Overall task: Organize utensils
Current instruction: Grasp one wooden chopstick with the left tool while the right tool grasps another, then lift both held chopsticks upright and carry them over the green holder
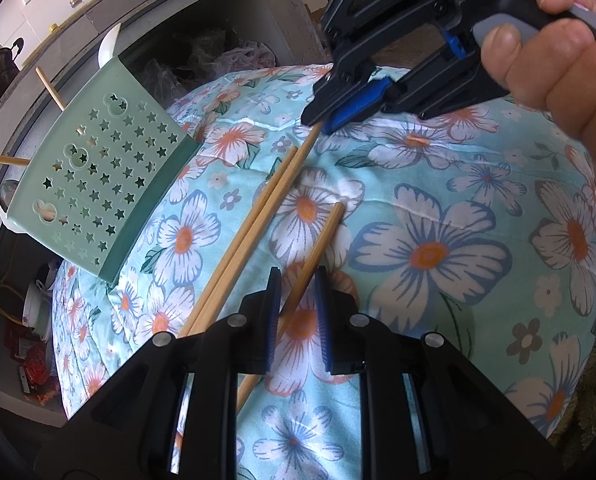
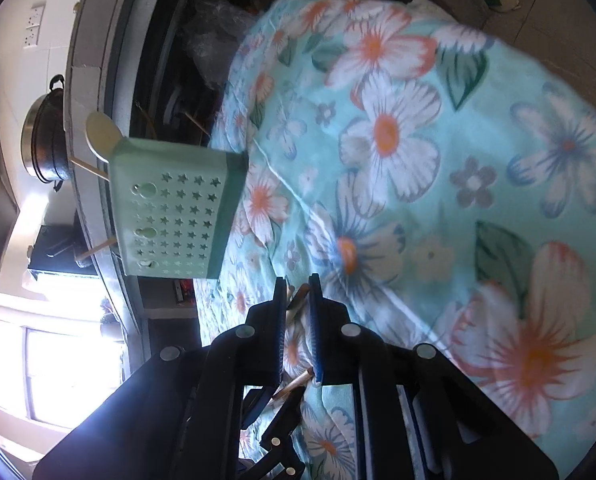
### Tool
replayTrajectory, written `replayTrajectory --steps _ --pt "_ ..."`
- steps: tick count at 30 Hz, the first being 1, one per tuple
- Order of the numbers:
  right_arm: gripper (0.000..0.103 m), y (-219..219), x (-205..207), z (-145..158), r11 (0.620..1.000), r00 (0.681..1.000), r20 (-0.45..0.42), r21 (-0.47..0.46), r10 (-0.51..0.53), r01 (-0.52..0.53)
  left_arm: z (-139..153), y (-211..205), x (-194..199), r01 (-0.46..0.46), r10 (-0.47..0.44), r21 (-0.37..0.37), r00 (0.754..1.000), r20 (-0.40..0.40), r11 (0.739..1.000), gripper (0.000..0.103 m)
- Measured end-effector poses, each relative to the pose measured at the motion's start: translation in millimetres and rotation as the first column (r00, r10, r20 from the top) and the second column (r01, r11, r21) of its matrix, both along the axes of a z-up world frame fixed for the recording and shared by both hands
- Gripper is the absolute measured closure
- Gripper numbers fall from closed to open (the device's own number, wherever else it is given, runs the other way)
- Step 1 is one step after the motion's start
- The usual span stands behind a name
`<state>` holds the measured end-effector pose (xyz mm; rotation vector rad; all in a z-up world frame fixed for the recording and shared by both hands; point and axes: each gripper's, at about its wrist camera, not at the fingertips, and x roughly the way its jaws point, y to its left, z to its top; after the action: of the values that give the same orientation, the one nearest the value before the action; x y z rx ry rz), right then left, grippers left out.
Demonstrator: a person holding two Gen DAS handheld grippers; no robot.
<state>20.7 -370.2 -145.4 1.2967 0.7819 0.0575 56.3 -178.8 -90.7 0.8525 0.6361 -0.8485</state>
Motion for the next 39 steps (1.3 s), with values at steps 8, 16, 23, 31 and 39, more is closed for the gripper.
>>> replayTrajectory --steps 8,16,23,31,39 --pt "0.095 -16 -15 21 0.999 0.995 0.084 -0.015 -0.049 0.05 -3 5 27 -0.021 0.021 -0.015 1.0 -0.009 1.0 0.087" --pt "0.098 -28 -21 54 0.992 0.98 0.184 -0.081 -0.076 0.092 20 13 34 -0.046 0.04 -0.096 0.997 -0.061 0.994 0.088" --pt "0.098 -35 -24 77 0.983 0.968 0.237 -0.137 -0.086 0.121 95 50 78 -0.137 0.02 -0.372 0.953 -0.301 0.918 0.098" --pt "0.098 -38 -34 91 0.975 0.958 0.268 -0.167 -0.1 0.148 152 98 114 -0.309 0.06 -0.567 0.908 -0.414 0.763 0.099" --pt "0.098 -37 -37 93 0.97 0.96 0.261 -0.186 -0.104 0.155 192 129 133 -0.383 0.068 -0.667 0.892 -0.447 0.639 0.099"
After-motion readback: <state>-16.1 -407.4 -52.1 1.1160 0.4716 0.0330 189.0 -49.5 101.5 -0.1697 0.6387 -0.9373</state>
